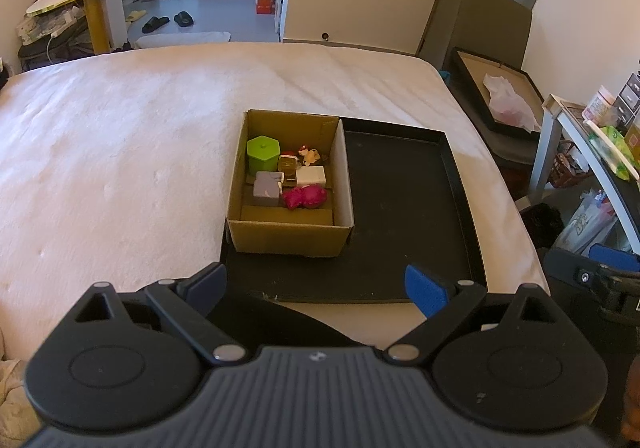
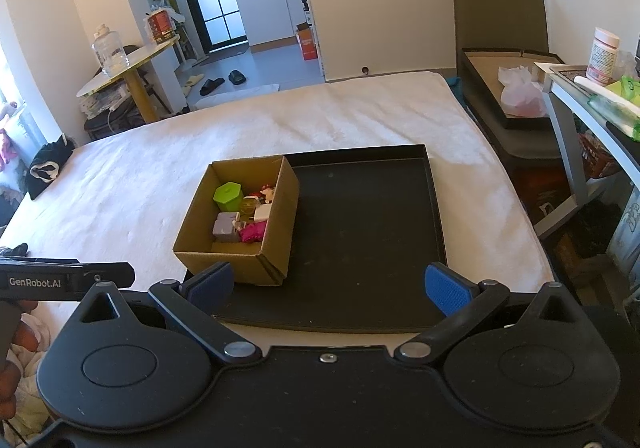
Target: Organize rigid objects
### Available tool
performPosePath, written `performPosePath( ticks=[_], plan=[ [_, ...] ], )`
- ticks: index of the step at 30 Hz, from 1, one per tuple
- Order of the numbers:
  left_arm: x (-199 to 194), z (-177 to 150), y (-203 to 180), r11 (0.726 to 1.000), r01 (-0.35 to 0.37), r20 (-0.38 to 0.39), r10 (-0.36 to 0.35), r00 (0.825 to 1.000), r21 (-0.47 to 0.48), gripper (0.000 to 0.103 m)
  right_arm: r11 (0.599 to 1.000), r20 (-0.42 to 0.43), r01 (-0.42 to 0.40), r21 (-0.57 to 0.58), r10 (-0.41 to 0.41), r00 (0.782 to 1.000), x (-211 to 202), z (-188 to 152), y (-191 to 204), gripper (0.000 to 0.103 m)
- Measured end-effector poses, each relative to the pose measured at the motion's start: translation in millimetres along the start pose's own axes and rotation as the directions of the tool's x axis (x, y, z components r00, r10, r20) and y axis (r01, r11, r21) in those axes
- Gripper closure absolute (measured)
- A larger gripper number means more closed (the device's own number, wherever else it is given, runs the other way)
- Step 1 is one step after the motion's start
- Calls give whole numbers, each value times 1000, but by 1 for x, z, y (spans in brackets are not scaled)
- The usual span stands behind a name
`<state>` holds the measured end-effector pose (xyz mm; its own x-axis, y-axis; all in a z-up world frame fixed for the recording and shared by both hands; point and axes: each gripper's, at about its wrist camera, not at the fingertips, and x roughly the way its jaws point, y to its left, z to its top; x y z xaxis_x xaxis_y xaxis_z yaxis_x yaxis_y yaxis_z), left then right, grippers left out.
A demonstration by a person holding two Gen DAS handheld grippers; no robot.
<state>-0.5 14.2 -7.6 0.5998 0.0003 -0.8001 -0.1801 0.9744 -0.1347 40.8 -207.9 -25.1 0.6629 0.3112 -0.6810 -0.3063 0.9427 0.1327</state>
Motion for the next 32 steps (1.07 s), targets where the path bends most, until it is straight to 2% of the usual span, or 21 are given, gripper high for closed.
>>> performPosePath(
  ticks=[25,32],
  plan=[
    [1,3,6,1000,4,-7,-4,1000,-4,8,1000,-4,2,-4,-2,1000,2,0,-2,0],
    [-2,0,5,1000,3,20,-3,1000,11,8,1000,-8,3,-4,-4,1000,5,-2,-2,0]
  ],
)
